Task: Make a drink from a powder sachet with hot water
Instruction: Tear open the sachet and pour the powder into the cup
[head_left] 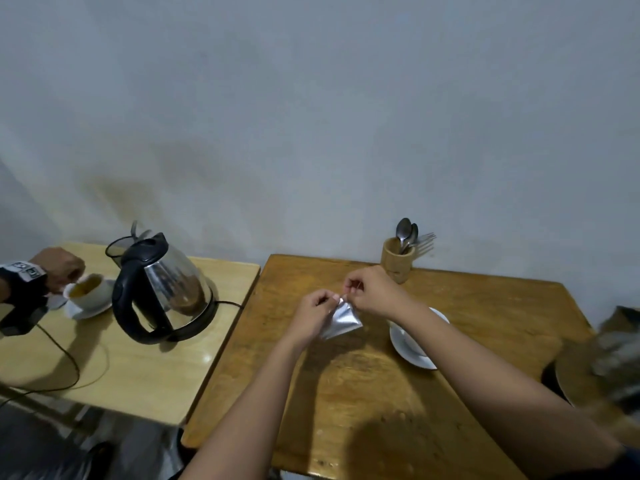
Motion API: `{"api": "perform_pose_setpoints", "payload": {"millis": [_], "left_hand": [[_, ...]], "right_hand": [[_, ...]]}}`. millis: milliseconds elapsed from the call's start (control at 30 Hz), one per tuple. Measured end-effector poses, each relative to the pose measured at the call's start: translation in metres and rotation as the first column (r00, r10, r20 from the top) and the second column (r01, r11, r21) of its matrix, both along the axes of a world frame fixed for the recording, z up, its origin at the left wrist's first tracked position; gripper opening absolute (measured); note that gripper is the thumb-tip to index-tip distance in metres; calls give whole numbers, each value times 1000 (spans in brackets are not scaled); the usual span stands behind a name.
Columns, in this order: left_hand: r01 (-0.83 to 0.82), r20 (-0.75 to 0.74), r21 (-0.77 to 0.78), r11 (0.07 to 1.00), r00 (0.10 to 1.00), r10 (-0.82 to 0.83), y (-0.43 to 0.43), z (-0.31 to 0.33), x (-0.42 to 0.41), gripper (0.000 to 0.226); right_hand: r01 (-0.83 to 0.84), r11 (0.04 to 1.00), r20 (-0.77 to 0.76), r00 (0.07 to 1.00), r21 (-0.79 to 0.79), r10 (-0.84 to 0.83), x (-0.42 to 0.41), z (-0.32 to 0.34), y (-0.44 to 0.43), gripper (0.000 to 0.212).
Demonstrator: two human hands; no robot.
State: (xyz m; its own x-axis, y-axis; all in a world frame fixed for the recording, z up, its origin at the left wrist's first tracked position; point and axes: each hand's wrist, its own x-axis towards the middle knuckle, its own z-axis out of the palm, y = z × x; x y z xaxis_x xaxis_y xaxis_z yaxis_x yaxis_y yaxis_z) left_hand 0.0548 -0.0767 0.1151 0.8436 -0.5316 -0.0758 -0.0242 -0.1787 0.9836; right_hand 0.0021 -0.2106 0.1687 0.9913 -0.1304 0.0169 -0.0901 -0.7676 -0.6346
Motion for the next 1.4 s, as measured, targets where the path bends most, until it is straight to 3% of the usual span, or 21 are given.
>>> {"api": "perform_pose_setpoints", "payload": {"millis": [233,433,600,700,800,1233,1300,1400], "left_hand": [[42,-151,-51,998,987,-49,-1,11,0,29],[8,-143,-34,999,990,-13,-2,7,3,30],[-76,-147,-18,997,986,72,4,-2,10,30],[-132,-123,-29,991,984,128,11,-5,15,33],[-156,-77,-39,987,985,152,11,-3,14,33],[-411,57,-15,912,910,411,25,-9,29,36],[-412,65,-40,910,908,413,30,-7,31,37],[-365,83,-117,923,923,376,40,-6,33,38]], "right_hand": [[-99,974,49,993,-205,111,0,0,8,11],[-136,940,102,979,-313,175,-2,-8,11,14],[-229,873,141,938,-431,316,-8,-10,23,30],[-251,894,207,916,-373,343,-10,-13,30,33],[-264,916,230,912,-303,340,-8,-17,29,23],[-380,879,376,799,-288,469,-12,-12,43,19],[-347,905,408,810,-247,422,-15,-8,43,12],[-212,975,327,918,-74,224,-16,-11,42,7]]}}
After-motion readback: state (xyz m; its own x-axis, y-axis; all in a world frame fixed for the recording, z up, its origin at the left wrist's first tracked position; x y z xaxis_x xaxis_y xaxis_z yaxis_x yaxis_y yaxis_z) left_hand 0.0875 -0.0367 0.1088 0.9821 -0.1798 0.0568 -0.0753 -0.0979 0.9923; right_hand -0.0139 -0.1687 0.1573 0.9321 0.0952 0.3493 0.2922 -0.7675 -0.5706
